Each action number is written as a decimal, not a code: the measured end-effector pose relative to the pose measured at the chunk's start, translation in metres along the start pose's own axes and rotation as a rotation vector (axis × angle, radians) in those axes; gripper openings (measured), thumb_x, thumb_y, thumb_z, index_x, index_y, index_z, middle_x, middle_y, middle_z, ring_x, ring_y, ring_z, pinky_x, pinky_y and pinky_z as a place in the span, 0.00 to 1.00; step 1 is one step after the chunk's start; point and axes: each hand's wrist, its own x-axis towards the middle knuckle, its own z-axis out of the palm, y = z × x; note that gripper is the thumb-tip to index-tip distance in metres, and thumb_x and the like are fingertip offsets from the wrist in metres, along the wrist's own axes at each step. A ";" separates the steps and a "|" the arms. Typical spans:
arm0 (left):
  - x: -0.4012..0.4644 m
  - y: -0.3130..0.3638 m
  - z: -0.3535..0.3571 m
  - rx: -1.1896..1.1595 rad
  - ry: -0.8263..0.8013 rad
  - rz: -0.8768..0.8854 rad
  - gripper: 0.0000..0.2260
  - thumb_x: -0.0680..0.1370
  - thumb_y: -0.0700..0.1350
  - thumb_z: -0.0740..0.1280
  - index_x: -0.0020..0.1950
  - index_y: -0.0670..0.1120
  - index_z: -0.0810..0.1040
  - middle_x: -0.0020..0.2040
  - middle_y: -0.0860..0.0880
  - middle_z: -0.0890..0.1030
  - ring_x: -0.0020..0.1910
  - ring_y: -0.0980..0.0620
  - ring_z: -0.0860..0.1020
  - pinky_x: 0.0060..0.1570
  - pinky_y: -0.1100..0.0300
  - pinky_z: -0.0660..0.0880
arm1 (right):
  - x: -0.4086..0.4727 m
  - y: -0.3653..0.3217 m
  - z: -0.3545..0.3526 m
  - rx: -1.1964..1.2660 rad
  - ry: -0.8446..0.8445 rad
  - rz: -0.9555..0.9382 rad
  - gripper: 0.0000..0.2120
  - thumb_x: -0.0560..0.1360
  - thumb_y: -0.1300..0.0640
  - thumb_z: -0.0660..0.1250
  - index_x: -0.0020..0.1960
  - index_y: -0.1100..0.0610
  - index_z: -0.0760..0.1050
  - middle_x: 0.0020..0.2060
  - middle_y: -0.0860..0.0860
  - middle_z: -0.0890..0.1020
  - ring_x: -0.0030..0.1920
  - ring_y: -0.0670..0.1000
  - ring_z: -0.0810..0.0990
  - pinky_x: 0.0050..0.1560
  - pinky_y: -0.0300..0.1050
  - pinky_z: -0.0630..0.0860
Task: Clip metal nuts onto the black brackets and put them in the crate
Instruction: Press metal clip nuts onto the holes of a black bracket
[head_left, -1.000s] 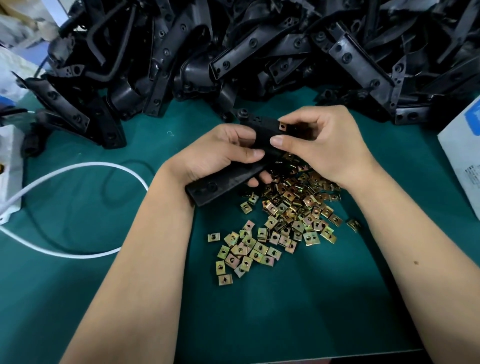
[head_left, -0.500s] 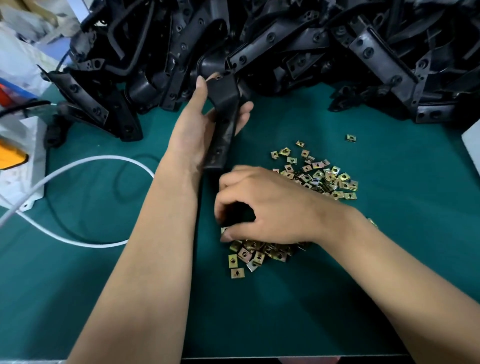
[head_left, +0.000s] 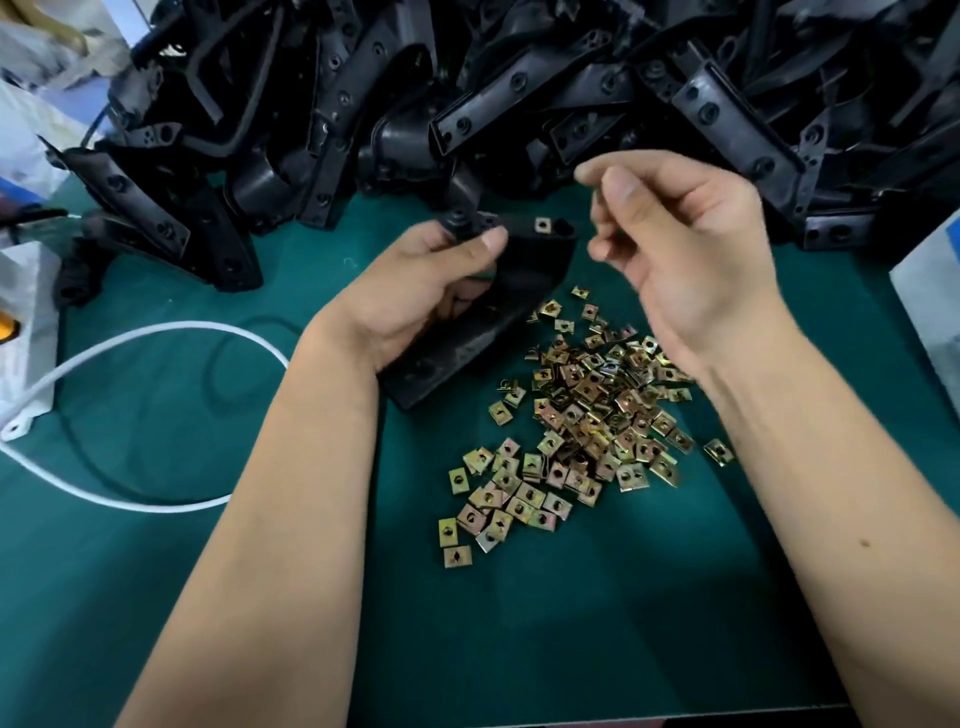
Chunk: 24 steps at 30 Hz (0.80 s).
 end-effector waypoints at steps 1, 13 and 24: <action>0.000 0.000 0.003 0.006 -0.031 -0.003 0.18 0.80 0.47 0.68 0.64 0.36 0.79 0.51 0.38 0.79 0.48 0.42 0.76 0.44 0.56 0.70 | 0.003 0.003 -0.005 -0.075 0.041 -0.005 0.09 0.81 0.63 0.67 0.53 0.55 0.86 0.41 0.51 0.82 0.43 0.49 0.77 0.45 0.43 0.76; -0.003 -0.004 0.011 0.102 -0.308 0.036 0.07 0.82 0.42 0.67 0.57 0.45 0.82 0.44 0.53 0.86 0.43 0.58 0.83 0.45 0.65 0.79 | 0.002 0.016 -0.002 -0.301 0.077 0.034 0.04 0.74 0.63 0.76 0.47 0.56 0.86 0.40 0.52 0.88 0.44 0.51 0.87 0.51 0.45 0.83; -0.003 -0.003 0.019 0.122 -0.276 0.050 0.09 0.75 0.48 0.73 0.51 0.45 0.86 0.46 0.48 0.87 0.44 0.52 0.84 0.45 0.62 0.80 | 0.003 0.016 0.001 -0.241 0.071 0.083 0.03 0.75 0.62 0.76 0.46 0.55 0.87 0.41 0.52 0.88 0.44 0.48 0.86 0.51 0.43 0.82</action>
